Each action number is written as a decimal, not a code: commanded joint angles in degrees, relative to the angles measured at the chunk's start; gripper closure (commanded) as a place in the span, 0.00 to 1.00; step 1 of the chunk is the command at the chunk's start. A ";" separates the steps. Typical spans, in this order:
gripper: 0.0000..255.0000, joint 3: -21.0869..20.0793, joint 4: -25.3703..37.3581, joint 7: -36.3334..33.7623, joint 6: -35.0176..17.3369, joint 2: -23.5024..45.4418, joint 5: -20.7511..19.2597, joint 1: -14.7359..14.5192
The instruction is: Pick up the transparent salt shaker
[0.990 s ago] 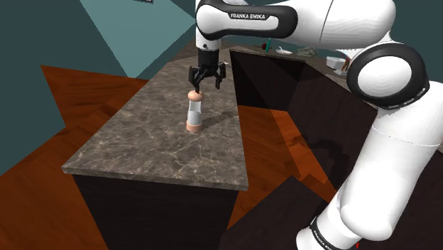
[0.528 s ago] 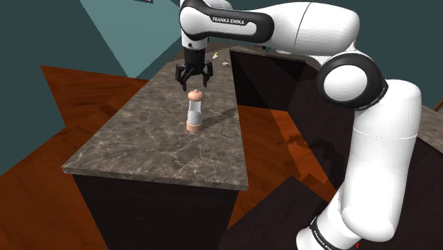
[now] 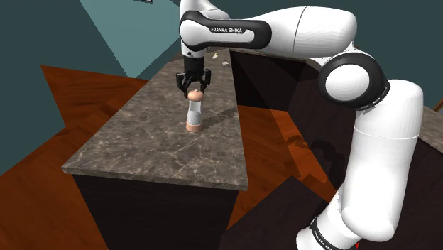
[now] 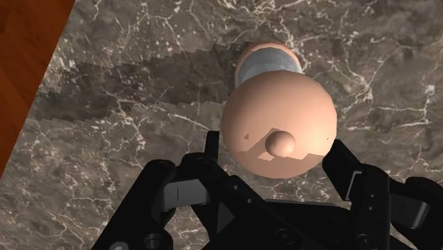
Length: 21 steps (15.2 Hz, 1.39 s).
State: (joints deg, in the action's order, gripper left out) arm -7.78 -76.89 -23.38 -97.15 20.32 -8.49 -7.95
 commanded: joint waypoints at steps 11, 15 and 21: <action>1.00 -0.02 2.78 0.22 2.44 0.41 -0.01 -0.14; 1.00 -0.03 7.12 0.53 5.95 1.24 -0.09 -0.38; 1.00 -0.01 15.06 1.03 11.77 3.34 -0.37 -0.91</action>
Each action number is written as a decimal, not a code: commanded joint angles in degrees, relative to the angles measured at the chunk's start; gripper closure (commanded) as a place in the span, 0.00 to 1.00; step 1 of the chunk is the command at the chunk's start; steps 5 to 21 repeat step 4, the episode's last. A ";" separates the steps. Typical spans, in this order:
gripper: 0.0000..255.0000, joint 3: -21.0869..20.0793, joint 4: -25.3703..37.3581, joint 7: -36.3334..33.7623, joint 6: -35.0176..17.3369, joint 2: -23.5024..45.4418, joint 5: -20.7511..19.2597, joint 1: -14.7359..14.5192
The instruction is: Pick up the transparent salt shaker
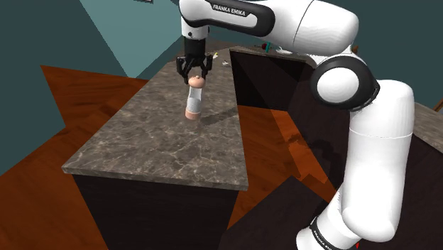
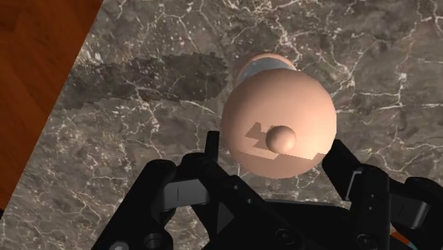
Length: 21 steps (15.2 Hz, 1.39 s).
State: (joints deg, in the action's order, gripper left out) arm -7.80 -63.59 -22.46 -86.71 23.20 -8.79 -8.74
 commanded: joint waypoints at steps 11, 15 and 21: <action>1.00 0.04 5.20 0.31 3.65 1.56 -0.23 -0.39; 1.00 0.04 5.20 0.31 3.65 1.56 -0.23 -0.39; 1.00 0.04 5.20 0.31 3.65 1.56 -0.23 -0.39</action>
